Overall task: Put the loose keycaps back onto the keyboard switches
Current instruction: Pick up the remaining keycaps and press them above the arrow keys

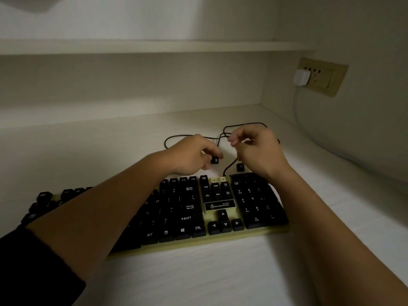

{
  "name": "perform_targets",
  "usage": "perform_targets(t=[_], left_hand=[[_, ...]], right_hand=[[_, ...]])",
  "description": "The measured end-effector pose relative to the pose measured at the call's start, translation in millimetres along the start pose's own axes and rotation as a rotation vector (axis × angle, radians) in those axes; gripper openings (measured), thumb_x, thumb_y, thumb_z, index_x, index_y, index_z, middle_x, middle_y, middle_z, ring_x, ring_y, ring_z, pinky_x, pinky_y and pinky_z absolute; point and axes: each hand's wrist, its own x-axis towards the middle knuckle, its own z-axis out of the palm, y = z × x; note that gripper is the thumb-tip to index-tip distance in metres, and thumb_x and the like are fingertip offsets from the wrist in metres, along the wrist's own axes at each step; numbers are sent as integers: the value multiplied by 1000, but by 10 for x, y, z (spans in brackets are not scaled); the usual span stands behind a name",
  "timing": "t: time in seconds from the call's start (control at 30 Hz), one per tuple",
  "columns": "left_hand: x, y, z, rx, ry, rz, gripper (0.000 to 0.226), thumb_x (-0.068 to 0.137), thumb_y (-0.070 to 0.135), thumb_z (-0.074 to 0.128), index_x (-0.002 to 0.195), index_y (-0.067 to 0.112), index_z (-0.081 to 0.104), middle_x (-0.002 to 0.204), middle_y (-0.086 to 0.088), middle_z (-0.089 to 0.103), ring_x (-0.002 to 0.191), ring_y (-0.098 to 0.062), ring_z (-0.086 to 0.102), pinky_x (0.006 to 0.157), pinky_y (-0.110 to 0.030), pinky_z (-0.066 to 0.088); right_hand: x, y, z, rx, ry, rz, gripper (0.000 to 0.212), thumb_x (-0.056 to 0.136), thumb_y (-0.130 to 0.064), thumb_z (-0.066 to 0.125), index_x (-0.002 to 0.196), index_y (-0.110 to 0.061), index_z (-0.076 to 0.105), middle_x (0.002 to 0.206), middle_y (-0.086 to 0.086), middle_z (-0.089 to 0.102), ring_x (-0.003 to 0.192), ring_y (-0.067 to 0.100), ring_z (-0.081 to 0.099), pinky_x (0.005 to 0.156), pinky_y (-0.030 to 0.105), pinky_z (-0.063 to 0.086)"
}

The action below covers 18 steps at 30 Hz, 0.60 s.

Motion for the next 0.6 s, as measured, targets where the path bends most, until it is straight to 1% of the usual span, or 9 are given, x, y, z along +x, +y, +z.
perform_targets(t=[0.07, 0.1, 0.17, 0.2, 0.27, 0.33, 0.43, 0.53, 0.6], left_hand=[[-44, -18, -21, -74, 63, 19, 34, 94, 0, 50, 107, 23, 71, 100, 10, 68, 76, 0, 70, 72, -15, 52], [-86, -43, -33, -115, 98, 28, 34, 93, -1, 51, 104, 24, 72, 102, 8, 69, 78, 0, 71, 76, -22, 56], [-160, -43, -46, -183, 163, 48, 33, 91, -2, 55, 99, 25, 73, 102, 8, 71, 81, -2, 72, 83, -37, 58], [-204, -47, -49, -205, 185, 55, 31, 89, -1, 59, 97, 26, 73, 100, 9, 72, 82, -3, 72, 86, -40, 58], [-280, -49, -45, -235, 195, 65, 29, 85, 3, 68, 96, 30, 72, 94, 8, 74, 82, -17, 73, 86, -40, 58], [-349, -36, -37, -261, 177, 65, 29, 82, 6, 72, 96, 32, 72, 89, 2, 76, 79, -29, 72, 75, -40, 58], [-378, -23, -23, -246, 178, 78, 27, 81, 6, 73, 98, 26, 73, 90, -3, 75, 75, -22, 73, 71, -37, 60], [-380, -1, -12, -205, 178, 95, 24, 82, 11, 73, 101, 26, 72, 95, 3, 74, 79, -7, 72, 78, -25, 58], [-373, 13, -13, -189, 136, 74, 22, 84, 15, 72, 103, 27, 71, 96, 5, 75, 86, -1, 70, 83, -22, 56]], right_hand=[[-36, -30, 34, 12, -133, 8, 21, 93, -4, 58, 94, -22, 67, 87, -3, 67, 53, 14, 57, 49, 23, 46], [-49, -36, 68, -1, -176, 17, 15, 94, -8, 60, 102, -20, 66, 89, -3, 67, 51, 15, 58, 46, 22, 46], [-61, -36, 82, -27, -201, 30, 15, 95, -12, 62, 109, -17, 64, 92, -1, 68, 52, 15, 61, 44, 24, 48], [-65, -42, 87, -27, -203, 38, 15, 95, -11, 62, 109, -16, 64, 93, 1, 68, 52, 14, 61, 43, 25, 50], [-75, -54, 90, -36, -217, 45, 14, 95, -6, 60, 107, -13, 64, 91, 3, 71, 50, 12, 60, 43, 25, 51], [-82, -53, 97, -57, -243, 35, 13, 96, -5, 59, 104, -13, 65, 88, 2, 74, 46, 7, 59, 42, 23, 49], [-80, -39, 90, -91, -249, 15, 13, 95, -5, 59, 99, -15, 68, 88, 0, 76, 44, 1, 55, 44, 15, 45], [-65, -32, 70, -139, -233, -18, 15, 94, -7, 60, 98, -17, 70, 87, -3, 76, 58, -2, 59, 53, 5, 42], [-44, -6, 65, -126, -220, -15, 18, 93, -7, 61, 92, -22, 70, 85, -4, 75, 58, -4, 58, 57, 10, 44]])
